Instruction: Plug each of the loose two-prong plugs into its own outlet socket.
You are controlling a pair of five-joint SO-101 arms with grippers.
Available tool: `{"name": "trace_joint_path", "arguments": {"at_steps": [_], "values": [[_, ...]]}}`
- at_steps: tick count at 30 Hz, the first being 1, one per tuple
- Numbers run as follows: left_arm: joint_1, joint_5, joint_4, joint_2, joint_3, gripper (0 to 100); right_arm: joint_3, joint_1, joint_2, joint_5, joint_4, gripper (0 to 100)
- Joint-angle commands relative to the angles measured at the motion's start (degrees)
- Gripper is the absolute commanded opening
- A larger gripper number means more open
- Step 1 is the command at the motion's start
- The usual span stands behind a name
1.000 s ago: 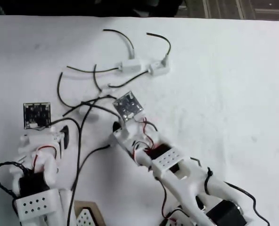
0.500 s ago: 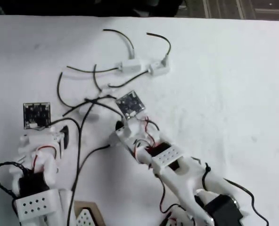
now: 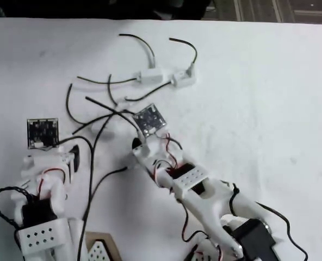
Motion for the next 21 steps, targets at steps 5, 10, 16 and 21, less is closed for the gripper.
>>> {"name": "trace_joint_path", "arguments": {"at_steps": [5, 10, 16, 21], "values": [[-0.1, -0.4, -0.8, -0.5, -0.2, 25, -1.0, 0.7, 0.2, 0.1, -2.1, 1.7], [-0.1, -0.4, -0.8, -0.5, -0.2, 25, -0.7, 0.7, -0.2, 0.1, -1.8, 1.7], [-0.2, -0.4, -0.8, -0.5, -0.2, 25, -1.1, 0.6, -0.3, 0.1, -2.0, 1.7], [-0.2, -0.4, -0.8, -0.5, -0.2, 25, -1.1, 0.6, -0.4, 0.0, -4.0, 1.7]]}}
